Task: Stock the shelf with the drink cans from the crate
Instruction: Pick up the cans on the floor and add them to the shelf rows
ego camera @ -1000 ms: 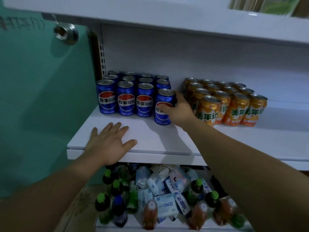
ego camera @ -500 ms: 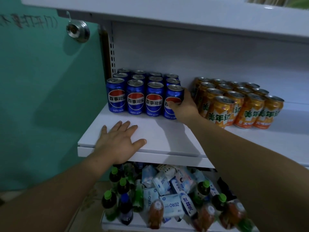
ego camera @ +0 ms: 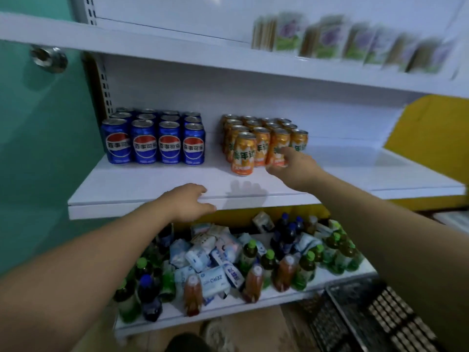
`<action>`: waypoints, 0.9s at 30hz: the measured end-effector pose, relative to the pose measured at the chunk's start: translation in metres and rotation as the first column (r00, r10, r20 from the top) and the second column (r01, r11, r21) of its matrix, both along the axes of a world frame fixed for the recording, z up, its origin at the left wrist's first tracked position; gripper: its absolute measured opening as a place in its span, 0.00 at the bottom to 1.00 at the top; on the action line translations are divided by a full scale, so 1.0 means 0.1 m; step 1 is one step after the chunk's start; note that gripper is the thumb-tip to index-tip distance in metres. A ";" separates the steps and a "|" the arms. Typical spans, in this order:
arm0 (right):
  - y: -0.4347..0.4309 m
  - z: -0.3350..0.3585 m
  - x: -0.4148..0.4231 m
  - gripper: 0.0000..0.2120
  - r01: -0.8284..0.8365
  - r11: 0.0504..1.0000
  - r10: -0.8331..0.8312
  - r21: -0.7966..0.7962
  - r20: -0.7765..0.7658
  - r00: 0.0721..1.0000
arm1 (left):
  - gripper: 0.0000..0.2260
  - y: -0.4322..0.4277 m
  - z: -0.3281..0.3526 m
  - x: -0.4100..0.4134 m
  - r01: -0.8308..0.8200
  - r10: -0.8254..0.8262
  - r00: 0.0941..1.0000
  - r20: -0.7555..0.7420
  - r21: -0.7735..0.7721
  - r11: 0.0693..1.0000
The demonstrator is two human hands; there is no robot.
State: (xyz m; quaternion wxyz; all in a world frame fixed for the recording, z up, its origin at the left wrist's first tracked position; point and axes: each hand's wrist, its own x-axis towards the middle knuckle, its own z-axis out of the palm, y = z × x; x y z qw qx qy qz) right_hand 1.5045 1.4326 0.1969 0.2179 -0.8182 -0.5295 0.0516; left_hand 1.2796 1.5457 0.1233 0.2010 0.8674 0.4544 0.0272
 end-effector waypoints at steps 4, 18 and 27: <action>-0.79 -0.24 0.31 0.33 0.120 0.987 -0.120 -0.107 0.008 0.993 | 0.33 -0.84 -0.13 0.64 0.261 -0.256 0.964 0.074 -0.059 0.964; -2.26 -2.70 0.91 0.32 0.173 0.814 -0.317 -0.554 -0.176 0.932 | 0.45 -1.93 -2.67 1.18 0.248 -0.376 0.915 -0.150 -0.526 0.814; -1.91 -4.83 0.88 0.34 0.043 0.732 -0.378 -0.679 -0.353 0.856 | 0.28 -1.78 -4.21 1.52 0.131 -0.285 0.952 -0.116 -0.685 0.716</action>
